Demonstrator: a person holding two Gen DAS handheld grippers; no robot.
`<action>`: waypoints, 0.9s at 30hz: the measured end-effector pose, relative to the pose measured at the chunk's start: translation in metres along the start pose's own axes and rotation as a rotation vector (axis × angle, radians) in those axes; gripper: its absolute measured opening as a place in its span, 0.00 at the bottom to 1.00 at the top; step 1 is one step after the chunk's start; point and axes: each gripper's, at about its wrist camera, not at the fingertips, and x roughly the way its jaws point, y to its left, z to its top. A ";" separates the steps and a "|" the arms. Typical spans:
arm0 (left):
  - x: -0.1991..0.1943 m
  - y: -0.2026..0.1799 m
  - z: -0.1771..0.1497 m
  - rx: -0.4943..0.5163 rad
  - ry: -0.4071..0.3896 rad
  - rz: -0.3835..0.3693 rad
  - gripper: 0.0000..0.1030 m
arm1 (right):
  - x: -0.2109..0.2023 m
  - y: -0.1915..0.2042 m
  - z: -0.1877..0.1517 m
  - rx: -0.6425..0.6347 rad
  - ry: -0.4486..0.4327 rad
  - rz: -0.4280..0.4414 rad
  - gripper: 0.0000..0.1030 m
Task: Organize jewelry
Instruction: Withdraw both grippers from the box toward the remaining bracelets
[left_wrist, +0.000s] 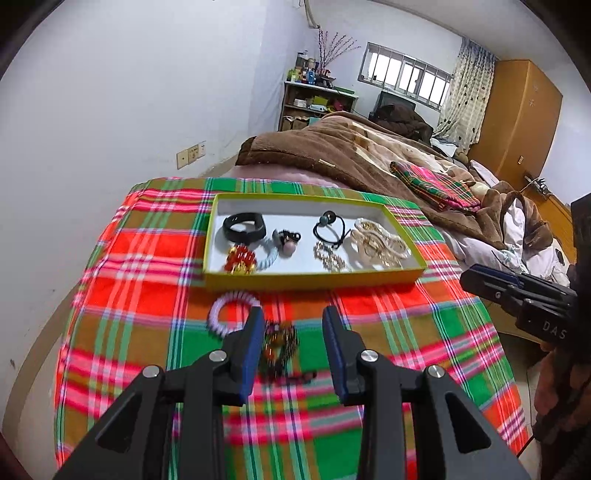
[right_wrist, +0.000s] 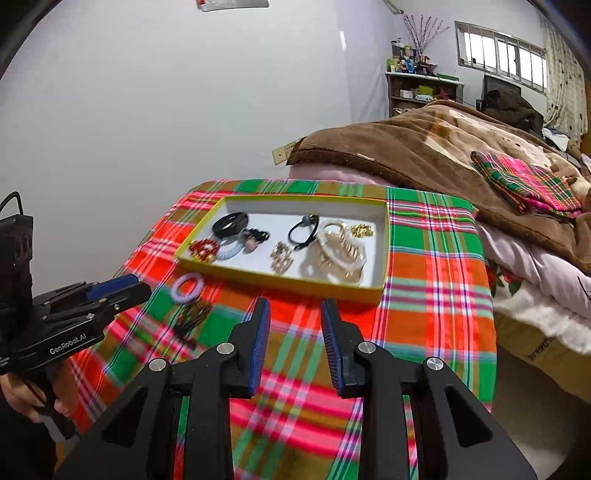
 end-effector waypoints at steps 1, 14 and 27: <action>-0.004 0.000 -0.004 -0.004 -0.001 -0.001 0.33 | -0.004 0.004 -0.004 -0.004 0.001 0.004 0.28; -0.043 0.001 -0.050 -0.034 -0.010 0.016 0.33 | -0.028 0.031 -0.042 -0.059 0.009 0.002 0.28; -0.053 0.002 -0.062 -0.044 -0.015 0.019 0.33 | -0.029 0.043 -0.054 -0.078 0.017 0.011 0.28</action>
